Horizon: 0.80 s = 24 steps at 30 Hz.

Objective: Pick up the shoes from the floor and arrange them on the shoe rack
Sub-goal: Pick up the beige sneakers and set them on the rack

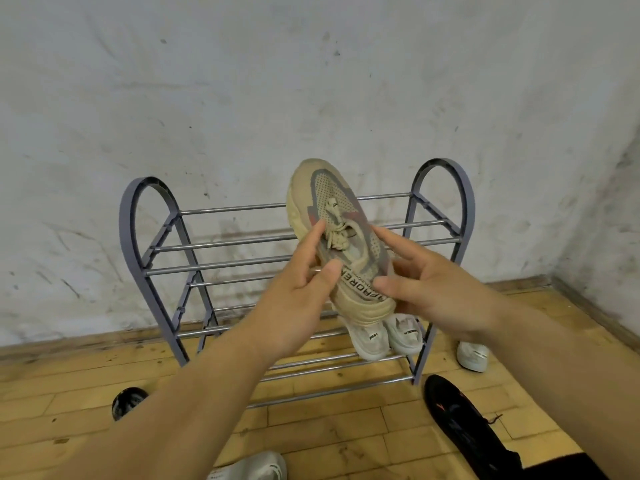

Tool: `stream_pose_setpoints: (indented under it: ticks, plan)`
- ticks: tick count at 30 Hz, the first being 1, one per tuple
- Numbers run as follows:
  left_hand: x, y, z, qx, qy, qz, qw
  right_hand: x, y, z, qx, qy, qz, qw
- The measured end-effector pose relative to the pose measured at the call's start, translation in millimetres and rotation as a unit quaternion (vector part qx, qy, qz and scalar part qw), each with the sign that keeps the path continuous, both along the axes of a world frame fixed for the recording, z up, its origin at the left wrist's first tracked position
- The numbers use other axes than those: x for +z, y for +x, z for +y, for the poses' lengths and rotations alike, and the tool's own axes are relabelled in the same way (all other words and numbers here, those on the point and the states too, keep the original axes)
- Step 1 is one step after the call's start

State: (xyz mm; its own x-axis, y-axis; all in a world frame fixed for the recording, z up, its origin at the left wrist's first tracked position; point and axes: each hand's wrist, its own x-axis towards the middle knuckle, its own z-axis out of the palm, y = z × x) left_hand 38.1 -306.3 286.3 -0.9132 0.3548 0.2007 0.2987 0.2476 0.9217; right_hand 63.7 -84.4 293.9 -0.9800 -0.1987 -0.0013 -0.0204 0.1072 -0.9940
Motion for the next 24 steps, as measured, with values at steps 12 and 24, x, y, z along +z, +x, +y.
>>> stream_pose_setpoints:
  ticks: [12,24]
  plan:
    - [-46.4,-73.4,-60.0,0.122,-0.467,0.163,0.861,-59.0,-32.2,64.3,0.118,0.059,-0.272,0.953]
    - [-61.2,-81.2,-52.0,0.109,-0.525,0.178,0.825,-131.1,-94.2,2.7,-0.12,0.378,-0.027,0.918]
